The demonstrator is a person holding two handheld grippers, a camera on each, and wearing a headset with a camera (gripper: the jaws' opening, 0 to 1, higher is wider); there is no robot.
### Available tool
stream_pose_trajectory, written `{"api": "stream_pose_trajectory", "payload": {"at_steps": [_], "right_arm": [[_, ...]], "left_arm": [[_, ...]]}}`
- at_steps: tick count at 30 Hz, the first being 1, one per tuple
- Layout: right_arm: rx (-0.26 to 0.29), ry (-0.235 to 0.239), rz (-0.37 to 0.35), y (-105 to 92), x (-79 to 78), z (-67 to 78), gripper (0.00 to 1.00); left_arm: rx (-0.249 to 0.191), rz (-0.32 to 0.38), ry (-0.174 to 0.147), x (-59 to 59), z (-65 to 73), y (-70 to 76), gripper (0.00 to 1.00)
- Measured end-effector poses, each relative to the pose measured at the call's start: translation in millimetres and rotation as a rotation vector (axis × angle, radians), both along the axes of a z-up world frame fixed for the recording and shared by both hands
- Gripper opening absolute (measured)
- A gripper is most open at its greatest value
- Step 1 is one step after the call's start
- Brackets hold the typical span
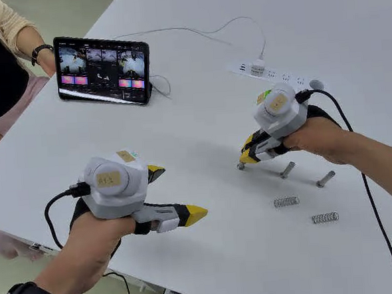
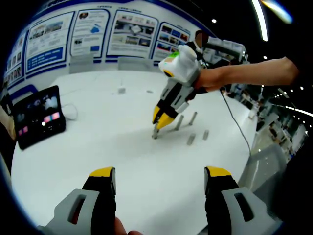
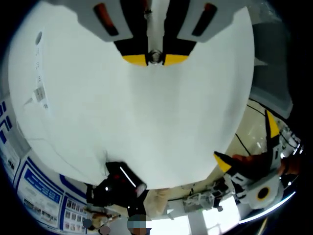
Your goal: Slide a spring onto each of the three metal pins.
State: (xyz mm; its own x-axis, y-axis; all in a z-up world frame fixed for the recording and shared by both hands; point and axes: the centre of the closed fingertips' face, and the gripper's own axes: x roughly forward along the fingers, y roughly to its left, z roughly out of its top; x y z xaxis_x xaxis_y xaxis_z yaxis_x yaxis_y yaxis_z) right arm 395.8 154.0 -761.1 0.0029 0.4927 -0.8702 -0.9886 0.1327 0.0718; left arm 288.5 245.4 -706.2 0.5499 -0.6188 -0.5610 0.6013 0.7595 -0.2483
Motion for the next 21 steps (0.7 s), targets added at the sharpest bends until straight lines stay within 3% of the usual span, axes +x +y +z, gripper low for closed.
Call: {"api": "stream_pose_trajectory", "payload": {"at_steps": [21], "right_arm": [[-0.004, 0.003, -0.006, -0.6, 0.3, -25.3, 0.13]], "left_arm": [[0.002, 0.012, 0.018, -5.4, -4.2, 5.5, 0.75]]}}
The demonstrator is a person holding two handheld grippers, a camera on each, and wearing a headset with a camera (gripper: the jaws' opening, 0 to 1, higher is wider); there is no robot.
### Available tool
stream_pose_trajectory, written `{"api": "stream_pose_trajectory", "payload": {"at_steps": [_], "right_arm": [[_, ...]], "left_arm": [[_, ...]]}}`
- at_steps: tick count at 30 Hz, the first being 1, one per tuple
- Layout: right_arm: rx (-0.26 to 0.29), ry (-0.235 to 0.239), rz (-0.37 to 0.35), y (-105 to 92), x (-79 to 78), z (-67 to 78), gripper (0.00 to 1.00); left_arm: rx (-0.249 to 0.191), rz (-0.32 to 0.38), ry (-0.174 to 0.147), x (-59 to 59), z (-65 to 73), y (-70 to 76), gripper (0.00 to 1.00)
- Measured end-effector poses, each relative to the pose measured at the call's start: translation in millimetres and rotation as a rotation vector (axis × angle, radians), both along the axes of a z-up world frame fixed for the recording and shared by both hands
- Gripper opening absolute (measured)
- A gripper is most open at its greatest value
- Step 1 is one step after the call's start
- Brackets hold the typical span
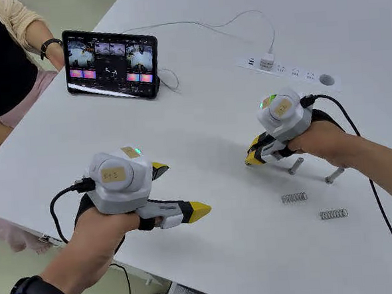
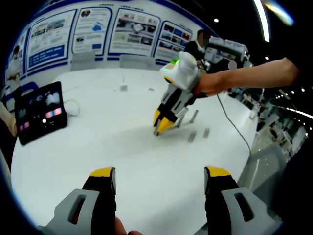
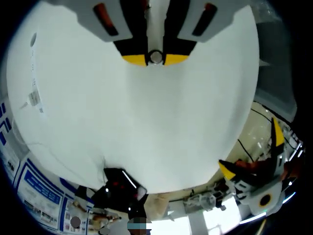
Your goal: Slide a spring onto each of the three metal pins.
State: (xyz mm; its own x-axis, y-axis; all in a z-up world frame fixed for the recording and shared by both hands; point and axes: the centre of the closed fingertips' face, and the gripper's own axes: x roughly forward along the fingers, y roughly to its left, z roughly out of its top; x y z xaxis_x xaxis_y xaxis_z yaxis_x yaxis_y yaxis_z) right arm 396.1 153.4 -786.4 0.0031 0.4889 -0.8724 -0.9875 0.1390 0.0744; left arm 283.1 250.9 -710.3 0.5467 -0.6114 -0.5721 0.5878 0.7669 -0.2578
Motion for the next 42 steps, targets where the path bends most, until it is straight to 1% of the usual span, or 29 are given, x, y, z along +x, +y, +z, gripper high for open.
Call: {"api": "stream_pose_trajectory", "payload": {"at_steps": [6, 12, 14, 18, 20, 25, 36, 40, 42], "right_arm": [[0.005, 0.007, -0.009, 0.9, 2.9, -3.3, 0.14], [0.0, 0.01, -0.014, -0.2, 1.5, -5.2, 0.18], [-0.001, 0.011, -0.016, -0.7, 1.0, -5.4, 0.23], [-0.004, 0.0, -0.023, -2.9, 2.5, -4.7, 0.29], [0.0, 0.004, -0.034, -3.9, 3.2, -3.4, 0.34], [0.018, 0.015, -0.067, -4.6, 4.6, 0.3, 0.42], [0.048, 0.025, -0.107, -4.8, 1.3, 8.5, 0.47], [0.05, 0.02, -0.118, -7.1, 1.2, 10.0, 0.49], [0.061, 0.018, -0.132, -7.5, 1.4, 12.7, 0.49]], "left_arm": [[0.0, 0.001, 0.001, 0.4, -0.4, 0.3, 0.75], [-0.002, 0.001, 0.0, 0.6, 0.3, -1.0, 0.75], [-0.003, 0.0, 0.0, 0.4, 0.1, -1.6, 0.75], [-0.006, -0.001, 0.0, 0.4, 0.5, -2.7, 0.75], [-0.006, -0.002, -0.002, 0.6, 0.8, -3.2, 0.75], [-0.006, -0.002, -0.003, 0.1, 1.9, -3.9, 0.75], [-0.012, -0.007, -0.006, -1.3, 3.1, -7.4, 0.75], [-0.012, -0.009, -0.008, -0.7, 4.1, -8.5, 0.75], [-0.013, -0.009, -0.01, -0.3, 5.4, -8.8, 0.75]]}}
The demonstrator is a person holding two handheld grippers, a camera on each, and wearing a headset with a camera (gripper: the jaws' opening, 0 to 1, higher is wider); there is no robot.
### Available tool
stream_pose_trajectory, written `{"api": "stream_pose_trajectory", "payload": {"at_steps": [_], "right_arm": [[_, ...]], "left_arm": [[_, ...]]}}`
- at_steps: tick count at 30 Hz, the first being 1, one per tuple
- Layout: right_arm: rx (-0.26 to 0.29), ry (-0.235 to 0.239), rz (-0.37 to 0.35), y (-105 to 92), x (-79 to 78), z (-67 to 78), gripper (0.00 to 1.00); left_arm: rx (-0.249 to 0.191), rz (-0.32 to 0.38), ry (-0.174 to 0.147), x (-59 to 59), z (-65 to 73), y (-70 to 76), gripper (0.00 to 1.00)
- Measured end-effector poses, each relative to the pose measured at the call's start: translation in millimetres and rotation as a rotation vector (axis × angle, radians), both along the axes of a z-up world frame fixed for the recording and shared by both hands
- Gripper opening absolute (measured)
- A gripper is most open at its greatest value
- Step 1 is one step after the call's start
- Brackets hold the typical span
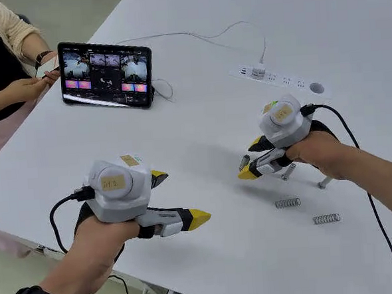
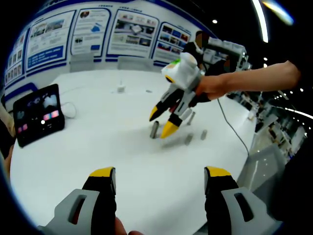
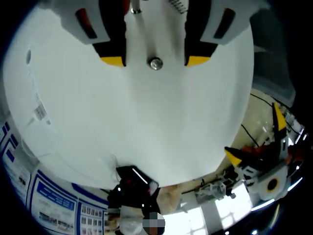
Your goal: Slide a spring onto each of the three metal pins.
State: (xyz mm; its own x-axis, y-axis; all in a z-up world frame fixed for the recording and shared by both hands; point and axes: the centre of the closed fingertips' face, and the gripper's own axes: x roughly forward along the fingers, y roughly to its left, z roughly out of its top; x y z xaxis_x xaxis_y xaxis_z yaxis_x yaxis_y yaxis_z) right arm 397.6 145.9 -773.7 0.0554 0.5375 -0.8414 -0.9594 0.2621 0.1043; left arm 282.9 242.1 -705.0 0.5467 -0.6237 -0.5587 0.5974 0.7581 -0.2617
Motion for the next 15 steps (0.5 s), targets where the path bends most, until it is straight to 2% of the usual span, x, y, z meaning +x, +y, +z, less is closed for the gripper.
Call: {"api": "stream_pose_trajectory", "payload": {"at_steps": [7, 15], "right_arm": [[0.031, 0.0, -0.045, -1.7, -3.0, 4.9, 0.51], [0.098, 0.007, -0.139, -2.8, -4.4, 14.0, 0.56]], "left_arm": [[-0.003, 0.001, -0.005, 1.5, 3.0, -0.2, 0.75], [-0.006, -0.005, -0.011, 1.4, 5.8, -3.8, 0.75]]}}
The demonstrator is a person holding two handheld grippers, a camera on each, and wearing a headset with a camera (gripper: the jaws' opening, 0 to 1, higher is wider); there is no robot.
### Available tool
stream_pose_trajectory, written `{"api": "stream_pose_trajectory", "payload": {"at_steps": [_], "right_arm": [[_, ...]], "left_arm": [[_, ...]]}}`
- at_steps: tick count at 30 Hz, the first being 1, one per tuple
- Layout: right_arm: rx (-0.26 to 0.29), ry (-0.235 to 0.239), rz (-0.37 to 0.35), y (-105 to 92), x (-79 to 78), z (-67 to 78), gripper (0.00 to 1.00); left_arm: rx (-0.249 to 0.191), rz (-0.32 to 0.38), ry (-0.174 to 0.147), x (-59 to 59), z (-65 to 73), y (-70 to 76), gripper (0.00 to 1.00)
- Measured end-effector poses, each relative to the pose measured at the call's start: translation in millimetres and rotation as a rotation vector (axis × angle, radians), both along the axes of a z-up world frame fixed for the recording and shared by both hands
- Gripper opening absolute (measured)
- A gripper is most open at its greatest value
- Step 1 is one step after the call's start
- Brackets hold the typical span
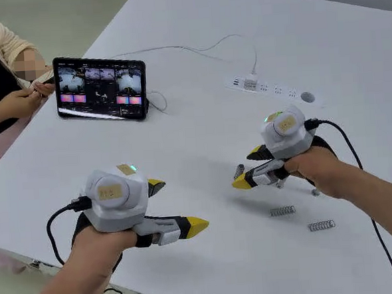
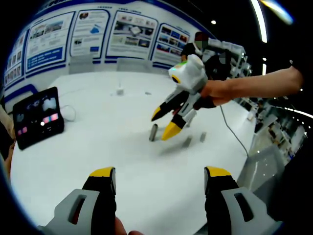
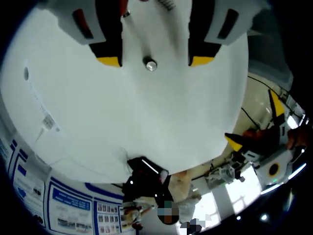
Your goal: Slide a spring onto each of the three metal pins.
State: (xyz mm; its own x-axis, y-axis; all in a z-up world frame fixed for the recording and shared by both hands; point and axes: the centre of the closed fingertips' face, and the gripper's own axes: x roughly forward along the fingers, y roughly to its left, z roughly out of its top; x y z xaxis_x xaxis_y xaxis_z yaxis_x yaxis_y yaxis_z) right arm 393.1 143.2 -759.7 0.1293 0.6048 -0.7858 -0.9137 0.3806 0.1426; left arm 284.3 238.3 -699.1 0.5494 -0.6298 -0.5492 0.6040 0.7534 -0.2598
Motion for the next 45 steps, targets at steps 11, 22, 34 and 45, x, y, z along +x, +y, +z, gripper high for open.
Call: {"api": "stream_pose_trajectory", "payload": {"at_steps": [11, 22, 34, 45], "right_arm": [[0.099, 0.003, -0.106, -2.8, 0.3, 15.2, 0.59], [0.173, 0.028, -0.173, -6.0, -8.8, 22.0, 0.62], [0.219, 0.023, -0.234, -19.0, -21.5, 32.4, 0.65], [0.26, 0.0, -0.289, -28.8, -33.1, 41.5, 0.69]], "left_arm": [[-0.005, -0.001, -0.005, -2.0, 2.3, -2.2, 0.75], [-0.009, -0.006, -0.009, -2.8, 4.4, -4.0, 0.75], [-0.016, -0.003, -0.008, -2.2, 5.2, -7.1, 0.75], [-0.017, -0.012, -0.006, -3.3, 5.2, -11.7, 0.76]]}}
